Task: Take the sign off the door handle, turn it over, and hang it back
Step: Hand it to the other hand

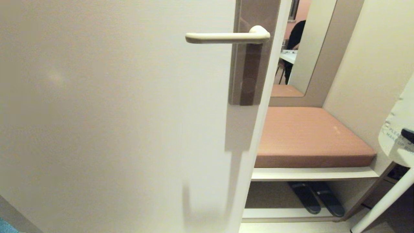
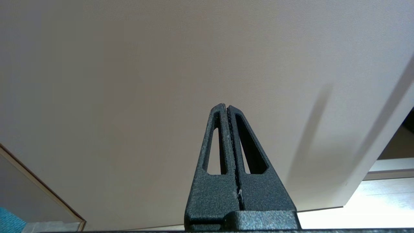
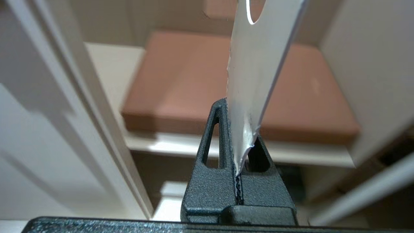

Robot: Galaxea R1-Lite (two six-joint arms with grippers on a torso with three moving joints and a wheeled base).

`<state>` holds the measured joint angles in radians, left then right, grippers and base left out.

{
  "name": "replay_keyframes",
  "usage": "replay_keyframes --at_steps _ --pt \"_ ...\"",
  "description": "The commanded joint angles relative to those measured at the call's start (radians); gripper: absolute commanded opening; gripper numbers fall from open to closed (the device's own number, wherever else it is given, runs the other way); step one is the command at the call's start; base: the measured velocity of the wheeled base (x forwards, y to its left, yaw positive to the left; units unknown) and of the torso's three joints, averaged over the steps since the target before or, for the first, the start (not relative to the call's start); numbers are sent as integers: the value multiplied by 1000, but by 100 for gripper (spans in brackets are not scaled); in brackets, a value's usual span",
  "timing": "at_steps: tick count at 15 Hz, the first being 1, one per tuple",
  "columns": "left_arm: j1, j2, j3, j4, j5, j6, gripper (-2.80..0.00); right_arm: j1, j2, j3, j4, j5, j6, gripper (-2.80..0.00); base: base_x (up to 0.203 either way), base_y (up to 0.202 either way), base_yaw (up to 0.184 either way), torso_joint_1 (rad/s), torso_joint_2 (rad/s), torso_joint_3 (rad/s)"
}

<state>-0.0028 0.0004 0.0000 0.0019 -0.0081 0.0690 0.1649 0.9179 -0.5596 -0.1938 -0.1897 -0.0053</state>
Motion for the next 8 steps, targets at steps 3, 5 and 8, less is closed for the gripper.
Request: replay_keyframes --at_steps 3,5,8 --pt "0 0 0 0 0 0 -280 -76 -278 285 -4 2 1 -280 0 0 0 0 0 0" --pt "0 0 0 1 0 0 -280 -101 -406 414 -4 9 1 -280 0 0 0 0 0 0" --pt "0 0 0 1 0 0 -280 -113 -590 539 11 36 -11 -280 0 0 0 0 0 0"
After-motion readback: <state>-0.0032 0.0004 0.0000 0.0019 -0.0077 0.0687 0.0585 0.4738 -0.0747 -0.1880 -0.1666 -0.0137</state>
